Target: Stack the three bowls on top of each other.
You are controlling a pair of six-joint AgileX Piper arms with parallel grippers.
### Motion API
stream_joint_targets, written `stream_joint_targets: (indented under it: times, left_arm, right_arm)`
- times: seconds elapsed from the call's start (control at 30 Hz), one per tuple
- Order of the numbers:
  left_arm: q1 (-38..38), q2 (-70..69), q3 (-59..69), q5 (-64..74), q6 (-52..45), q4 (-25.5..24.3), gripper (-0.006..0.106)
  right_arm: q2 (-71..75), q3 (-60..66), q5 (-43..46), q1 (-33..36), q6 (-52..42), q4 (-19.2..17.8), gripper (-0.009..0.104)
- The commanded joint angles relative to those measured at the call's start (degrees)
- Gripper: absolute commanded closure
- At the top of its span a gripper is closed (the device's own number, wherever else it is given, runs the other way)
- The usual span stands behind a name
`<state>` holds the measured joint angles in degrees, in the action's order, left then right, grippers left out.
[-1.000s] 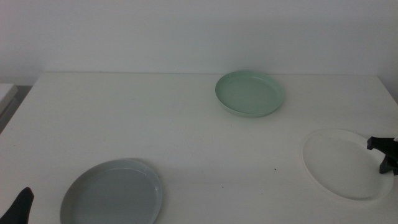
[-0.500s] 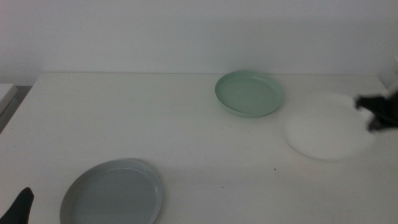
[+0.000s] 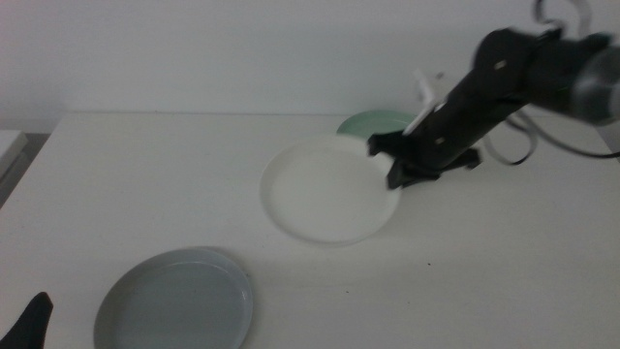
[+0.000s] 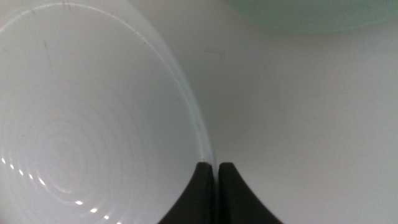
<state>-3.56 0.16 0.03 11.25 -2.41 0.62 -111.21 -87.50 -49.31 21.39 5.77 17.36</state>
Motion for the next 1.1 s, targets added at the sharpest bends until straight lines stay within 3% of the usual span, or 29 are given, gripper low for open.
stream_joint_targets:
  times: [0.0,0.23,0.4,0.57,0.8,1.07]
  left_arm:
    - [0.04,-0.16,-0.03,-0.76,0.23,0.19,0.007]
    - [0.04,-0.16,-0.03,-0.76,0.23,0.19,0.007]
    - [0.04,-0.16,-0.03,-0.76,0.23,0.19,0.007]
    - [0.04,-0.16,-0.03,-0.76,0.23,0.19,0.007]
    - [0.04,-0.16,-0.03,-0.76,0.23,0.19,0.007]
    - [0.04,-0.16,-0.03,-0.76,0.23,0.19,0.007]
  right_arm:
    - [-2.97,-2.06,-0.3,0.96,0.21,1.28,0.098]
    - [-7.73,-2.25,-0.4,1.36,0.21,1.16,0.098]
    - [-9.14,-2.25,-0.4,1.36,0.48,-1.2,0.098]
    - [-9.16,-2.25,-0.4,1.36,4.91,-6.31,0.098]
    - [-9.16,-2.25,-0.51,1.36,4.91,-6.91,0.097]
    - [-9.16,-2.25,-2.18,1.36,7.56,-11.09,0.097]
